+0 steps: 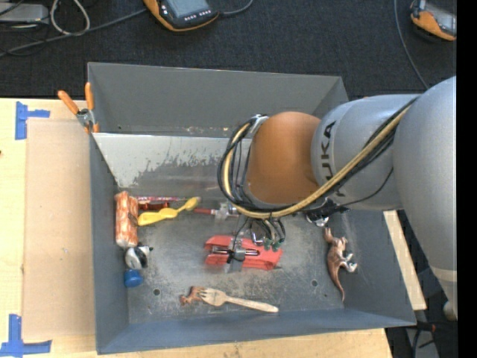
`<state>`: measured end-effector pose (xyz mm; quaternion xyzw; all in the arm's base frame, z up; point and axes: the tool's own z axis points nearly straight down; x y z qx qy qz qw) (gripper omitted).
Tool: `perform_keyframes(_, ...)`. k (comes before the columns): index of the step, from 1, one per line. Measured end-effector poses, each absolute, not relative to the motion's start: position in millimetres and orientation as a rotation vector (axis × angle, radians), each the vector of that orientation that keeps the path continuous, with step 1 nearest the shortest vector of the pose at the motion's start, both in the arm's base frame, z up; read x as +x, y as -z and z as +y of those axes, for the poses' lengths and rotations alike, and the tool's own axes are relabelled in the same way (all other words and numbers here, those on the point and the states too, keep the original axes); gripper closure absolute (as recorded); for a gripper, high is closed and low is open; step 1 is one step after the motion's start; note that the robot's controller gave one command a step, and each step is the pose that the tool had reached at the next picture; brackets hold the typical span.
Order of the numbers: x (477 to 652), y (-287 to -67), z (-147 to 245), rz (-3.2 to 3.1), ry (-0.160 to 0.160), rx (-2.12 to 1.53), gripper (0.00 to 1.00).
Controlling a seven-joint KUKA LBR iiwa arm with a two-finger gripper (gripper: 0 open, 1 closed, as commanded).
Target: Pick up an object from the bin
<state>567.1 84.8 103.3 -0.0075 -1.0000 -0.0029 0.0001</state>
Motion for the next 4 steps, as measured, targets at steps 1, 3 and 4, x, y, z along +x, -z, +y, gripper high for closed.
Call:
perform_keyframes(1,583.0,-77,33,-3.145,0.007,0.09,0.0)
perform_keyframes(3,584.7,-72,12,-3.149,0.007,0.196,1.0)
perform_keyframes(4,576.3,-130,2,-3.138,0.01,0.188,1.0)
